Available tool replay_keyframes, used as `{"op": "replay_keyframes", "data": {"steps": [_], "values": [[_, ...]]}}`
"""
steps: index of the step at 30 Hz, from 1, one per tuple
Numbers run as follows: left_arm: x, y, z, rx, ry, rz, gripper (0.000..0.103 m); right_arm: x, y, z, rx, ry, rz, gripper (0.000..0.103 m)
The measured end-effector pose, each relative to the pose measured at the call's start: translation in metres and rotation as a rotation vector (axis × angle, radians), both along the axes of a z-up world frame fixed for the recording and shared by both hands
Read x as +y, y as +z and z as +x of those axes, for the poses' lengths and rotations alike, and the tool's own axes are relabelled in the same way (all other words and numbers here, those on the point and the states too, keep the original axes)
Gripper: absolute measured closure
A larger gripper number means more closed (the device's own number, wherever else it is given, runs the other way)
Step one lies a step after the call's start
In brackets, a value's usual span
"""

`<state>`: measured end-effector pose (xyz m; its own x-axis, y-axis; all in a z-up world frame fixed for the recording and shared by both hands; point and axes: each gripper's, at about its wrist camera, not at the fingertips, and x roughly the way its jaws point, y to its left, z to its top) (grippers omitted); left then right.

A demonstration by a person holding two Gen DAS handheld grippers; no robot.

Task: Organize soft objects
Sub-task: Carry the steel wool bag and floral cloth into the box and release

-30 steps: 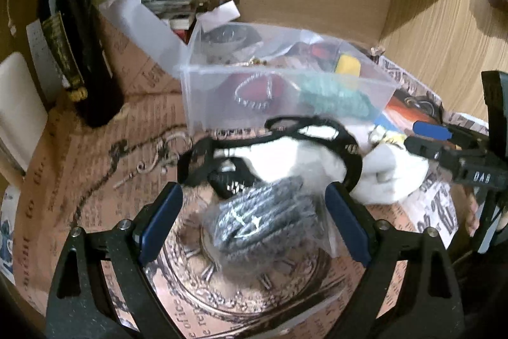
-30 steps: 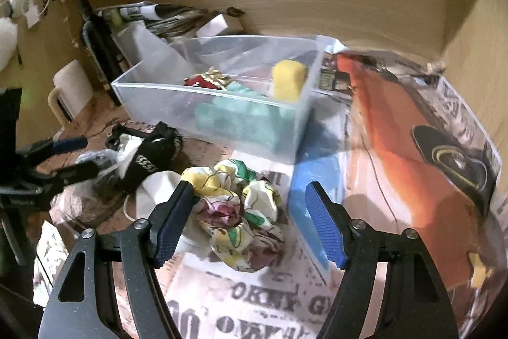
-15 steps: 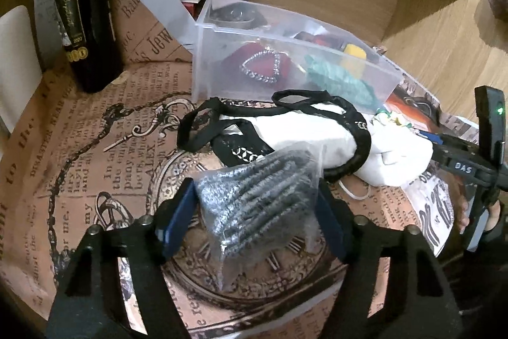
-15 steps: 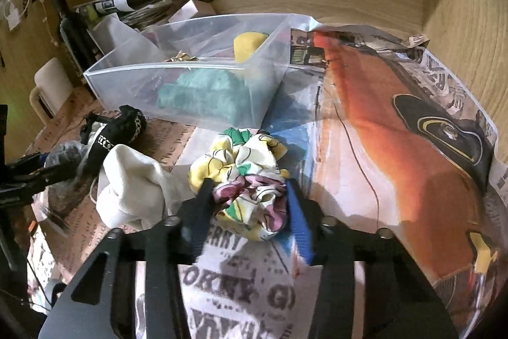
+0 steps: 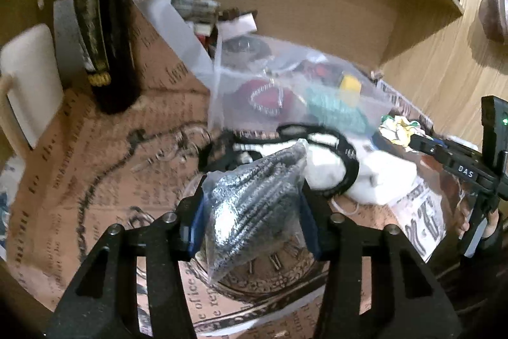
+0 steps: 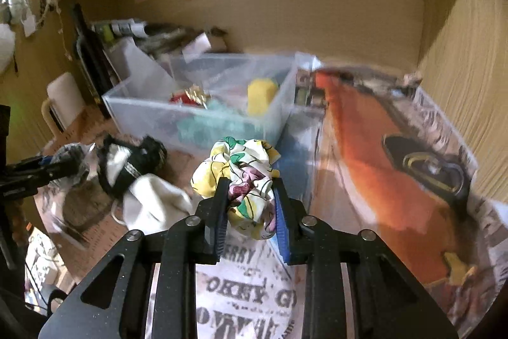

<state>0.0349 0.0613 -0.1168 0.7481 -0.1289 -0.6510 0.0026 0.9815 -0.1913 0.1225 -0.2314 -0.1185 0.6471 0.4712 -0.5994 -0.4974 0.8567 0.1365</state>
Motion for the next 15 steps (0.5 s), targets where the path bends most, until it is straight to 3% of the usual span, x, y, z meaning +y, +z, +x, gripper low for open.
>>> {"op": "replay_keyframes", "data": {"steps": [15], "values": [[-0.004, 0.066, 0.030, -0.191, 0.006, 0.031, 0.053, 0.025, 0.061, 0.001, -0.195, 0.048, 0.077, 0.079]]}}
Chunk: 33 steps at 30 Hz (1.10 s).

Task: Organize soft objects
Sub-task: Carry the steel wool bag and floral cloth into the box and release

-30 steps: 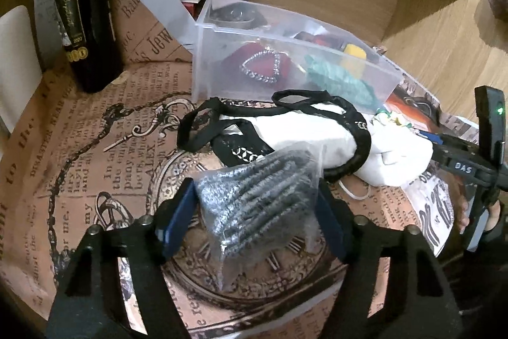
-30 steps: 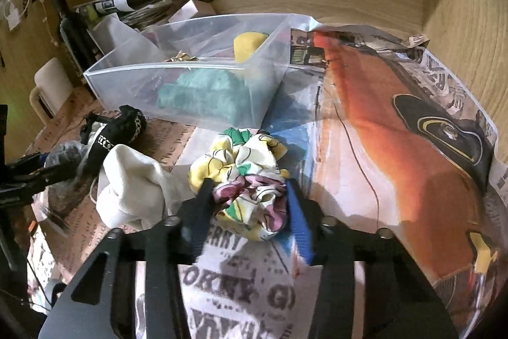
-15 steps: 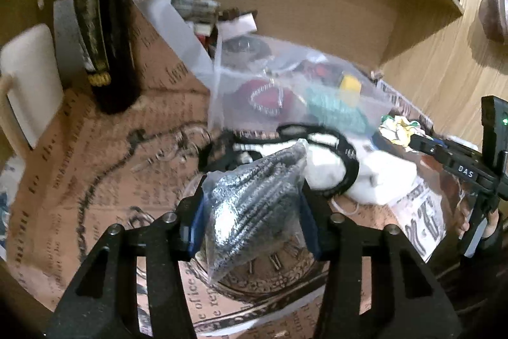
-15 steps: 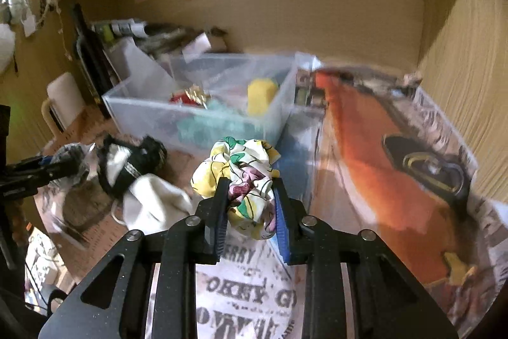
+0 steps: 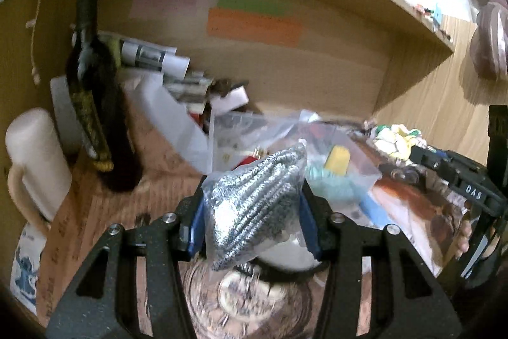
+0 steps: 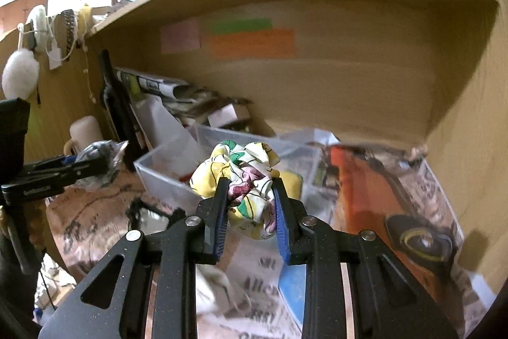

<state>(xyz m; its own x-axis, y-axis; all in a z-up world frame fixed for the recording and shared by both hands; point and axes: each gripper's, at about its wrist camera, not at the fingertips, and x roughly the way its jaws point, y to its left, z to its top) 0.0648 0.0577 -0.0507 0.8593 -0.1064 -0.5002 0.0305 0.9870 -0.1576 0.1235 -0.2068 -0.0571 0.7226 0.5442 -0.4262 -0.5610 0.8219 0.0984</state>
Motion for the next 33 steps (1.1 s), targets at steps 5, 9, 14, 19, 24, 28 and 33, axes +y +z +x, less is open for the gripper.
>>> {"op": "replay_keyframes", "data": {"steps": [5, 9, 14, 19, 24, 28, 33], "values": [[-0.007, 0.010, 0.023, -0.022, -0.005, 0.018, 0.053, 0.017, 0.005, 0.014, -0.011, 0.027, 0.008, 0.079], [-0.012, 0.010, 0.043, -0.010, -0.006, 0.030, 0.052, 0.030, 0.003, 0.026, 0.003, 0.052, -0.001, 0.079], [-0.014, 0.001, 0.076, 0.035, -0.015, 0.037, 0.052, 0.045, -0.006, 0.043, 0.039, 0.072, -0.028, 0.079], [-0.018, -0.012, 0.103, 0.085, -0.023, 0.047, 0.052, 0.055, -0.019, 0.062, 0.088, 0.081, -0.066, 0.079], [-0.021, -0.026, 0.126, 0.136, -0.031, 0.054, 0.053, 0.060, -0.031, 0.078, 0.135, 0.080, -0.097, 0.079], [-0.025, -0.036, 0.141, 0.169, -0.040, 0.069, 0.053, 0.066, -0.042, 0.086, 0.168, 0.085, -0.124, 0.079], [-0.028, -0.045, 0.152, 0.200, -0.041, 0.076, 0.052, 0.072, -0.051, 0.089, 0.188, 0.097, -0.143, 0.077]]}}
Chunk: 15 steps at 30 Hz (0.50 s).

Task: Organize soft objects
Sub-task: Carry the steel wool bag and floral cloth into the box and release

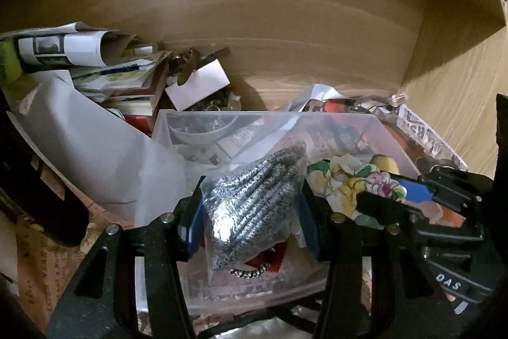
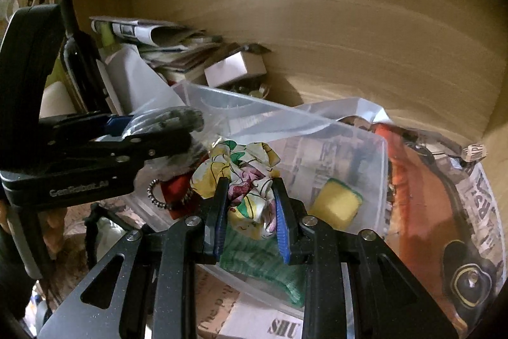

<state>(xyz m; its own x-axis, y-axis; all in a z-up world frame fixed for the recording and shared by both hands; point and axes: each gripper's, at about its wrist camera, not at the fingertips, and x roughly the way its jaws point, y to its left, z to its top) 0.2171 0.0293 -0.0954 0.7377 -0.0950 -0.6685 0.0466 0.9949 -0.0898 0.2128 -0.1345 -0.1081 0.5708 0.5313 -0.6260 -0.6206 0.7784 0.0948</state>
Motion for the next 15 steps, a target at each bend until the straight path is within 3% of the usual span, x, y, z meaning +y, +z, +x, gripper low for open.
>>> {"op": "replay_keyframes", "data": {"steps": [4, 8, 11, 15], "values": [[-0.003, -0.005, 0.004, 0.019, -0.009, 0.009, 0.048, 0.004, -0.003, 0.000, -0.001, 0.006, -0.020, 0.076], [-0.003, -0.006, 0.000, 0.025, -0.015, 0.003, 0.043, 0.004, -0.002, 0.000, -0.002, 0.009, -0.028, 0.064], [-0.002, 0.002, -0.011, -0.006, -0.008, 0.002, 0.033, 0.002, 0.002, -0.002, -0.009, 0.006, -0.021, 0.056], [0.001, 0.020, -0.032, -0.064, -0.010, -0.008, 0.028, -0.005, 0.011, -0.009, -0.026, 0.007, 0.005, 0.054]]}}
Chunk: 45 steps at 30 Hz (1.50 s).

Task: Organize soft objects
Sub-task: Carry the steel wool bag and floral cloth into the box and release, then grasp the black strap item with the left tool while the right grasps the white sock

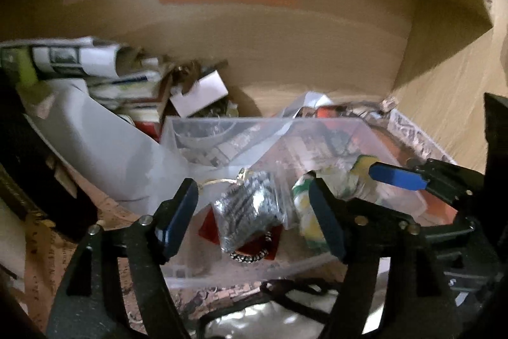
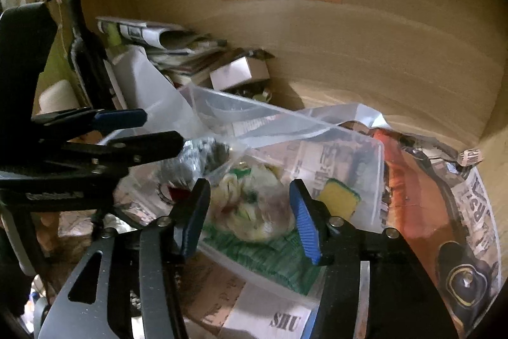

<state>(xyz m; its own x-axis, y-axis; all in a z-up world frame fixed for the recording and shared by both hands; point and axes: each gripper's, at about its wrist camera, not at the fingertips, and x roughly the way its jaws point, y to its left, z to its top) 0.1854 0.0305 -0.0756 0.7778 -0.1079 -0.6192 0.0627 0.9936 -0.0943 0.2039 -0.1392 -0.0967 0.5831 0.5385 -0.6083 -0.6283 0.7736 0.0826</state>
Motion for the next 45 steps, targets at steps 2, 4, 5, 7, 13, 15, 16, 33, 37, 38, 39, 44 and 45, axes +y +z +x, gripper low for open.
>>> {"op": "replay_keyframes", "data": {"steps": [2, 4, 5, 7, 13, 15, 16, 33, 37, 38, 39, 44, 45], "values": [[0.002, 0.008, -0.012, -0.032, 0.002, 0.003, 0.024, -0.004, 0.007, -0.006, -0.018, -0.001, 0.017, 0.050], [0.003, 0.015, -0.023, -0.059, 0.005, 0.015, 0.021, -0.010, 0.015, -0.014, -0.040, -0.003, 0.035, 0.049], [0.003, 0.018, -0.029, -0.071, 0.007, 0.021, 0.019, -0.013, 0.019, -0.018, -0.050, -0.005, 0.042, 0.049], [0.005, 0.024, -0.042, -0.092, 0.010, 0.030, 0.015, -0.019, 0.026, -0.026, -0.070, -0.011, 0.058, 0.042], [0.012, 0.026, -0.076, -0.110, 0.027, 0.024, 0.004, -0.035, 0.035, -0.049, -0.105, -0.020, 0.083, 0.036], [0.013, 0.020, -0.082, -0.088, 0.023, 0.017, 0.004, -0.038, 0.032, -0.055, -0.097, -0.022, 0.083, 0.035], [0.012, 0.017, -0.083, -0.079, 0.021, 0.017, 0.004, -0.040, 0.029, -0.059, -0.090, -0.021, 0.083, 0.035], [0.024, -0.074, -0.100, 0.184, 0.073, -0.011, 0.004, -0.043, -0.044, -0.085, 0.141, -0.005, 0.032, 0.029], [0.024, -0.084, -0.098, 0.210, 0.075, -0.033, 0.004, -0.040, -0.058, -0.084, 0.177, -0.010, 0.016, 0.029], [0.022, -0.085, -0.097, 0.209, 0.076, -0.029, 0.004, -0.041, -0.060, -0.086, 0.172, -0.015, 0.016, 0.031], [0.019, -0.086, -0.095, 0.210, 0.070, -0.026, 0.006, -0.041, -0.060, -0.087, 0.164, -0.020, 0.018, 0.032], [0.005, -0.088, -0.090, 0.202, 0.040, -0.014, 0.023, -0.041, -0.060, -0.093, 0.154, -0.018, 0.022, 0.048], [0.003, -0.088, -0.088, 0.201, 0.032, -0.013, 0.030, -0.040, -0.060, -0.094, 0.151, -0.016, 0.021, 0.049]]}}
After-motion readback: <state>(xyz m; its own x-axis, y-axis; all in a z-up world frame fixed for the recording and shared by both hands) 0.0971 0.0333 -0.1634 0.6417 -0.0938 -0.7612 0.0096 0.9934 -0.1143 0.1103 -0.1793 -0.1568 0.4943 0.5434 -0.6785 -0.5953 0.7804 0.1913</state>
